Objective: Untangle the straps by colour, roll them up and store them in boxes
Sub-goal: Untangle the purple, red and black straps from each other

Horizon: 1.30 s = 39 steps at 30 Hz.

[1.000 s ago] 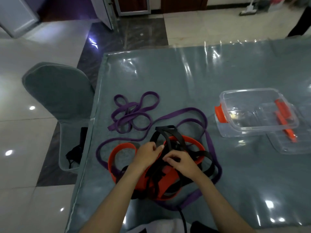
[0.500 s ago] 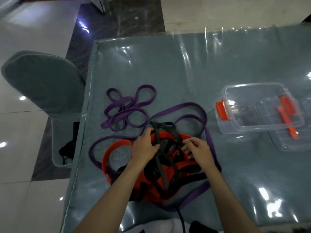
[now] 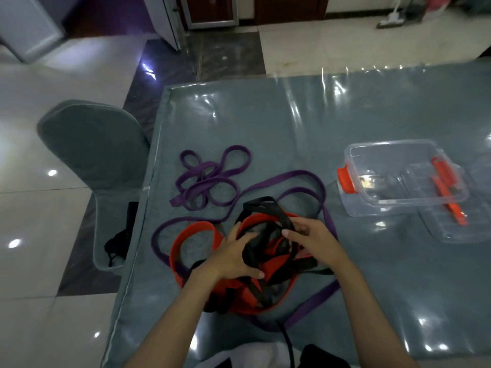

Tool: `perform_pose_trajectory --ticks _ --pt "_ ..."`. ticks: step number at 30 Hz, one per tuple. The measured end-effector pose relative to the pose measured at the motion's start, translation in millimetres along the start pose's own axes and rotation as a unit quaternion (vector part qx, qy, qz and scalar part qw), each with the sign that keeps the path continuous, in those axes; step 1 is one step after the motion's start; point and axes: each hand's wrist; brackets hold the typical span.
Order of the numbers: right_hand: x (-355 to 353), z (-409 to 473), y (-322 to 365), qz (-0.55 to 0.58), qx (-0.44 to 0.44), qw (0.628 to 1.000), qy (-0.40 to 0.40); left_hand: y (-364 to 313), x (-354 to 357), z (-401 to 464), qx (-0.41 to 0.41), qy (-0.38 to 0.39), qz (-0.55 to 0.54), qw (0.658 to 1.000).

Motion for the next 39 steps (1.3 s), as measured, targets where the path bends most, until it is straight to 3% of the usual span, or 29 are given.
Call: perform_pose_trajectory --ticks 3,8,15,19,23,27,36,39 --pt "-9 -10 13 0.009 -0.065 0.998 -0.012 -2 6 -11 -0.021 -0.118 0.041 0.992" --pt "-22 -24 43 0.059 -0.074 0.992 -0.087 -2 -9 -25 -0.004 -0.252 0.059 0.966" --pt "-27 -41 104 0.147 -0.130 0.979 -0.050 -17 -27 -30 -0.026 -0.147 0.044 0.988" --pt "-30 -49 130 0.138 -0.164 0.976 -0.033 -31 -34 -41 -0.068 -0.165 -0.055 0.982" --pt "-31 -53 146 0.163 -0.176 0.971 -0.015 -37 -31 -49 -0.020 -0.174 0.086 0.981" --pt "-28 -62 156 0.230 -0.159 0.960 0.004 -45 -22 -55 -0.005 -0.205 0.146 0.968" --pt "-23 -76 170 0.318 -0.182 0.926 0.085 -62 1 -62 0.032 -0.355 0.251 0.900" --pt "-23 -75 172 0.288 -0.194 0.935 0.077 -58 0 -56 0.032 -0.315 0.150 0.937"
Point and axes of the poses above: each hand's wrist, its own z-axis towards the middle knuckle, its own x-axis out of the palm, y = z × x, and after that the axes turned 15 degrees about -y, right-handed
